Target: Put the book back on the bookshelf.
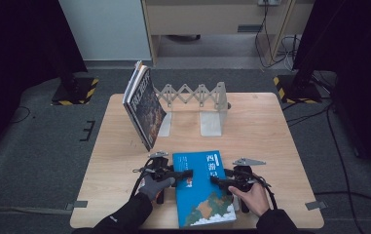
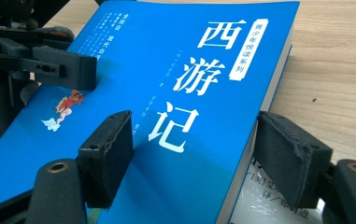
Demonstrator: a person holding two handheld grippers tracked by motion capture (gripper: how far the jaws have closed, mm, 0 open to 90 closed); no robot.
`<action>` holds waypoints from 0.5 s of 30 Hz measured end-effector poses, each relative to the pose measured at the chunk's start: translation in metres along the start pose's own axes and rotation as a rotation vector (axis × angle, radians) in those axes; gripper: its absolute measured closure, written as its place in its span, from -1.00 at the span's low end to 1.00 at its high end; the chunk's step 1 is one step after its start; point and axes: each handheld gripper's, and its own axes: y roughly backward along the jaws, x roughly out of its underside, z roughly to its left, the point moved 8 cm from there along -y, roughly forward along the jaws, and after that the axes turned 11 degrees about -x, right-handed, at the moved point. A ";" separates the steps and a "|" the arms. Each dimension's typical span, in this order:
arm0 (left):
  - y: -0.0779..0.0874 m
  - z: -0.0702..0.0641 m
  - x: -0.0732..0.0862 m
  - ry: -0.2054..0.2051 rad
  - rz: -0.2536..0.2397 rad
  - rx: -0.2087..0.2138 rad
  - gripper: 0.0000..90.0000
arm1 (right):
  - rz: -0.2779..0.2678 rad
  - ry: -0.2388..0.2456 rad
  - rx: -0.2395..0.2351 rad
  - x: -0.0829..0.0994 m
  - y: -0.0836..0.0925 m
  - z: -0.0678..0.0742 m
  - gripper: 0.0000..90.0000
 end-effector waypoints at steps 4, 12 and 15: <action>-0.003 -0.005 0.002 0.044 0.016 0.056 -0.52 | -0.002 0.006 -0.005 -0.001 -0.002 0.001 -0.34; 0.000 -0.005 0.000 0.043 0.030 0.035 -0.46 | 0.001 0.008 -0.010 -0.001 -0.002 0.001 -0.34; 0.005 -0.008 -0.004 0.045 0.041 0.043 -0.33 | 0.004 0.003 -0.013 -0.001 -0.002 0.001 -0.33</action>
